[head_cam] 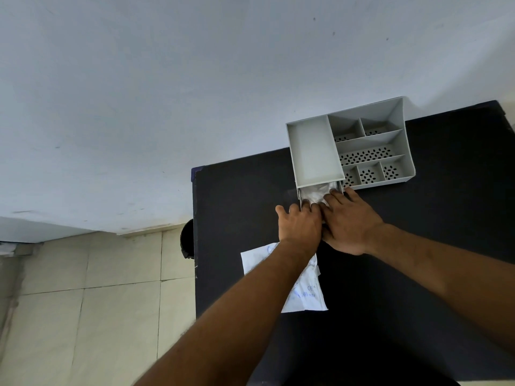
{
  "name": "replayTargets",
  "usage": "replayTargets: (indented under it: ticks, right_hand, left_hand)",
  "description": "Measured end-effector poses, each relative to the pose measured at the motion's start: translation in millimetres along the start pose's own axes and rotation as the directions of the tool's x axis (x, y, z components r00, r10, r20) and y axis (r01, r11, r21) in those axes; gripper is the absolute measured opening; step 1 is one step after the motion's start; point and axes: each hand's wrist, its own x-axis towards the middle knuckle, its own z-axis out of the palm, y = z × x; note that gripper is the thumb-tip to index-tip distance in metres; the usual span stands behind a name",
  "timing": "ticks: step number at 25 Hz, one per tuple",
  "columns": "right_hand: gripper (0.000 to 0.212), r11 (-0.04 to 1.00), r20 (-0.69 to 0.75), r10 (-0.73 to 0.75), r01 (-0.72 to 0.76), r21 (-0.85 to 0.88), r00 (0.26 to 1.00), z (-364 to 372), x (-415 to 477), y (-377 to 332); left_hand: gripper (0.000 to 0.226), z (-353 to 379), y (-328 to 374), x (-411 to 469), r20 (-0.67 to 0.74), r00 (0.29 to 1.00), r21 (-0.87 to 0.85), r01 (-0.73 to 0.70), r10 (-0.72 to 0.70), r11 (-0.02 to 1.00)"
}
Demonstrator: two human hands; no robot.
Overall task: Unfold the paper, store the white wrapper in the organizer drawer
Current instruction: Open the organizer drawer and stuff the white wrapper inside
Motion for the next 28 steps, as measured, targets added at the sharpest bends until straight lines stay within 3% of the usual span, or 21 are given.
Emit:
replayTargets:
  ticks: [5,9,14,19,23,28]
  right_hand:
    - [0.056,0.999,-0.002,-0.005,0.005,-0.033,1.000,-1,1,0]
    - [0.040,0.998,-0.068,0.008,-0.012,-0.068,0.998,-3,-6,-4]
    - [0.043,0.997,-0.005,0.009,-0.010,-0.079,1.000,1,-8,-6]
    - [0.047,0.991,0.023,-0.027,0.030,-0.129,0.999,-2,-3,-5]
    - [0.045,0.995,-0.031,-0.030,0.027,-0.093,0.999,-2,-5,-4]
    - [0.034,0.997,-0.157,-0.023,0.010,-0.081,0.987,7,-10,-1]
  left_hand:
    - [0.021,0,-3,-9,-0.147,0.989,-0.022,-0.015,0.011,1.000]
    - [0.024,2,-4,-13,-0.065,0.998,-0.016,-0.023,0.022,1.000]
    - [0.023,1,-4,-12,-0.076,0.996,-0.041,-0.050,0.047,0.998]
    - [0.021,6,-8,-11,-0.203,0.979,-0.062,-0.045,0.032,0.997]
    - [0.033,6,-6,-11,-0.063,0.996,-0.020,-0.059,0.058,0.998]
    - [0.029,1,-5,-8,-0.055,0.998,-0.019,-0.033,0.031,0.999]
